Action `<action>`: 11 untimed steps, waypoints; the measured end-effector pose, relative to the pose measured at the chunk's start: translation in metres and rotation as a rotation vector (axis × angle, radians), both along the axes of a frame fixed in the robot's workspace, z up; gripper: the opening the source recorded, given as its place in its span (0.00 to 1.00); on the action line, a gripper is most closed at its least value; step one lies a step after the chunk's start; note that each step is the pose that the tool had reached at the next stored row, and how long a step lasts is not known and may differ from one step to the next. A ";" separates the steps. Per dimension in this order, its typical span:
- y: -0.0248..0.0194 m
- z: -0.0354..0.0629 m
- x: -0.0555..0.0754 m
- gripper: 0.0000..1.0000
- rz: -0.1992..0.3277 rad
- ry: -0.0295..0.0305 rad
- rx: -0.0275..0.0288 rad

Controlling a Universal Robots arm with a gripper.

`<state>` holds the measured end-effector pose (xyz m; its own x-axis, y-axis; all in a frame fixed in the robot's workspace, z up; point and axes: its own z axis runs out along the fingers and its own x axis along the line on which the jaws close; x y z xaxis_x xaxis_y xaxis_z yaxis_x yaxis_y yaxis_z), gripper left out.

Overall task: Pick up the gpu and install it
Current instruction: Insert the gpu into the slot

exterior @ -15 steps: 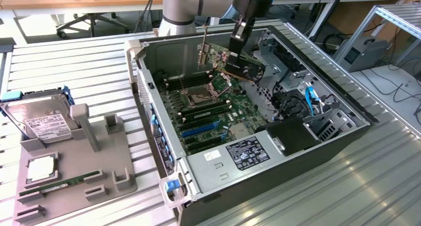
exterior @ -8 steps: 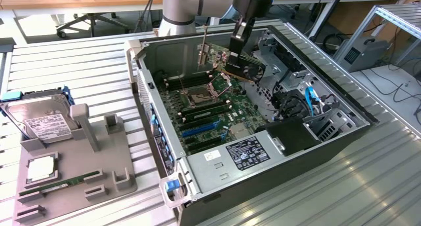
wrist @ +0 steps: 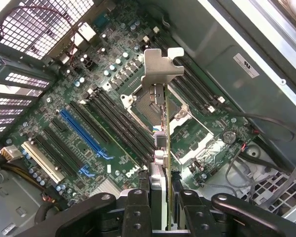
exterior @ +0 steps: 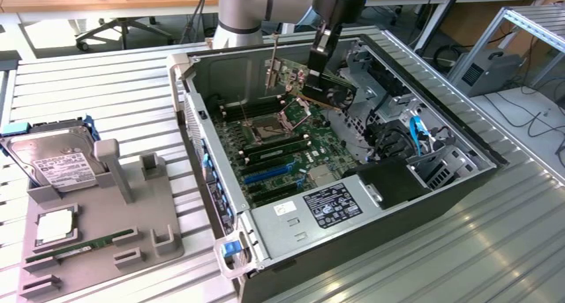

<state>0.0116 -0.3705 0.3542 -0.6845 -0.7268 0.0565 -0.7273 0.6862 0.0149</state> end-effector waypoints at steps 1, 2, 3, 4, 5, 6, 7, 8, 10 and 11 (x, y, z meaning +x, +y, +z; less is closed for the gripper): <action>0.0000 0.0000 0.000 0.27 0.001 0.0000 0.0001; 0.0000 0.0000 0.000 0.27 0.003 0.0000 0.0000; 0.0000 0.0000 0.000 0.27 0.004 0.0000 0.0000; 0.0000 0.0000 0.000 0.27 0.006 0.0000 0.0000; 0.0000 0.0000 0.000 0.27 0.007 0.0000 0.0000; 0.0000 0.0000 0.000 0.27 0.009 0.0000 0.0000; 0.0000 0.0000 0.000 0.27 0.012 0.0000 0.0000; 0.0000 0.0000 0.000 0.27 0.014 0.0000 0.0000; 0.0000 0.0000 0.000 0.27 0.017 0.0000 0.0000; 0.0000 0.0000 0.000 0.27 0.019 0.0000 0.0000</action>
<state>0.0116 -0.3705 0.3542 -0.6709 -0.7394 0.0565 -0.7399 0.6725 0.0150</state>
